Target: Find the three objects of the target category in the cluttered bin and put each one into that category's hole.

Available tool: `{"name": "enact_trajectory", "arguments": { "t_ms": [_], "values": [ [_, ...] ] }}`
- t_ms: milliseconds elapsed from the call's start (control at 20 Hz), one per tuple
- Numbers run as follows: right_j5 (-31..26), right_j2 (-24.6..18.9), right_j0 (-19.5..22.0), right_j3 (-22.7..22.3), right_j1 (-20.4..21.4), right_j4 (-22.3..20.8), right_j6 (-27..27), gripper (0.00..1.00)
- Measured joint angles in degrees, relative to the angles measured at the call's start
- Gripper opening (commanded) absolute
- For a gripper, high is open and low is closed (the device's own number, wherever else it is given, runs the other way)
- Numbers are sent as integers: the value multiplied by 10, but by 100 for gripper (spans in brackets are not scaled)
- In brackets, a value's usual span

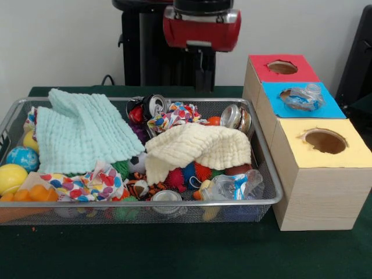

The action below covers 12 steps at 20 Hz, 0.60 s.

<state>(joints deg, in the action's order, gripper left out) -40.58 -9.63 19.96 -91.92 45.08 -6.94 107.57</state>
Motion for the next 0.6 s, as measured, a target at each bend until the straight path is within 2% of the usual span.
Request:
{"name": "enact_trajectory", "arguments": {
  "t_ms": [50,200,400,450,600],
  "values": [
    [-23,0,-16,33,-25,-10,0,100],
    [-30,0,-19,42,-30,-12,0,100],
    [-64,1,-33,91,-54,-21,0,100],
    [-75,3,-37,118,-66,-26,0,100],
    [-75,5,-39,143,-79,-33,0,100]
  ]
}}
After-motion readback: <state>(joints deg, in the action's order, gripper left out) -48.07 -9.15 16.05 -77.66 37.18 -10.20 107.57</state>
